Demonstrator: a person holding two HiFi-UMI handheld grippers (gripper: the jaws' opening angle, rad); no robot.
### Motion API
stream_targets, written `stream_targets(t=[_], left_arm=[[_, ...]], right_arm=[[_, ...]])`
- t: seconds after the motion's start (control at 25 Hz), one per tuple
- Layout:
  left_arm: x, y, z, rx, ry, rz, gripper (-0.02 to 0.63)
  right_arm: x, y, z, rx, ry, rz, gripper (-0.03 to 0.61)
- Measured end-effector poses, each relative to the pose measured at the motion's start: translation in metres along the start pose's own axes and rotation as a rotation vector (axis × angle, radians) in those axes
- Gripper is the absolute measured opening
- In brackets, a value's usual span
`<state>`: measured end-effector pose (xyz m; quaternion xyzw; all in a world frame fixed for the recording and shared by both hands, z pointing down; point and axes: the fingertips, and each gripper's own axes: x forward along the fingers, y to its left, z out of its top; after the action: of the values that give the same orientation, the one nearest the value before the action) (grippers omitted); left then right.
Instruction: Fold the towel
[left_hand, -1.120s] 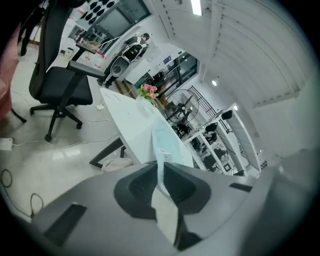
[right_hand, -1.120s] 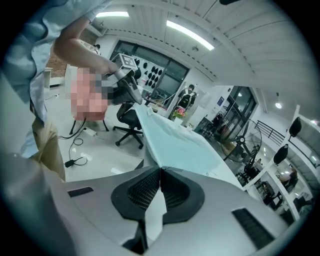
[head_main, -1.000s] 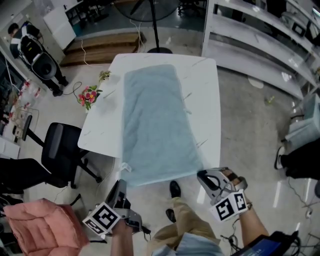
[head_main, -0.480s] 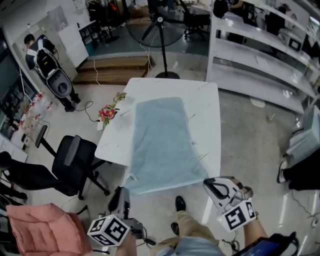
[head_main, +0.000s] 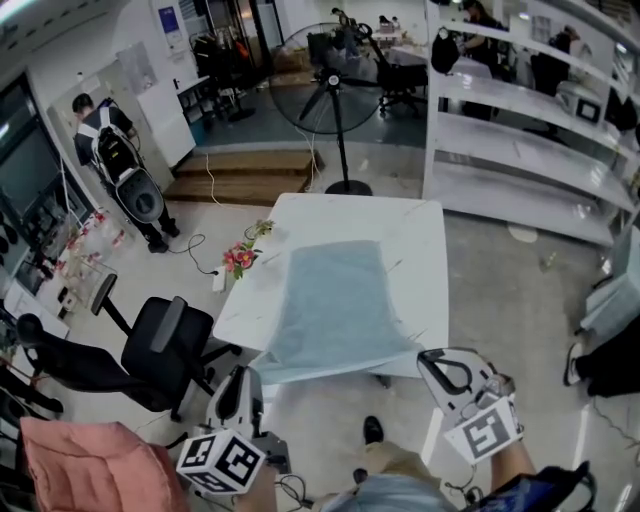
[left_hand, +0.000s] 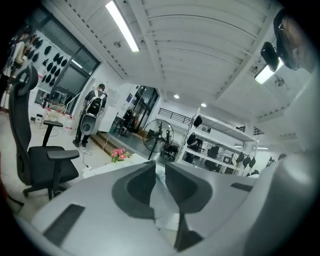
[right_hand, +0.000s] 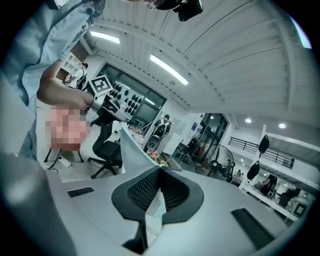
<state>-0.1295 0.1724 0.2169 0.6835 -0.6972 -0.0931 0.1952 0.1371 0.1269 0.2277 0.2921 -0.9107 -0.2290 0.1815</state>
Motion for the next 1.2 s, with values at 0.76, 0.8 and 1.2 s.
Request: stream_targets(t=[0.76, 0.8, 1.2], left_arm=[[0.127, -0.003, 0.046, 0.141, -0.018, 0.021, 0.029], [0.131, -0.003, 0.048, 0.147, -0.023, 0.023, 0.029], [0.125, 0.012, 0.040, 0.152, -0.015, 0.068, 0.029]], right_arm=[[0.101, -0.059, -0.036, 0.179, -0.008, 0.066, 0.014], [0.106, -0.052, -0.040, 0.194, 0.000, 0.090, 0.014], [0.127, 0.006, -0.058, 0.227, 0.035, 0.218, 0.014]])
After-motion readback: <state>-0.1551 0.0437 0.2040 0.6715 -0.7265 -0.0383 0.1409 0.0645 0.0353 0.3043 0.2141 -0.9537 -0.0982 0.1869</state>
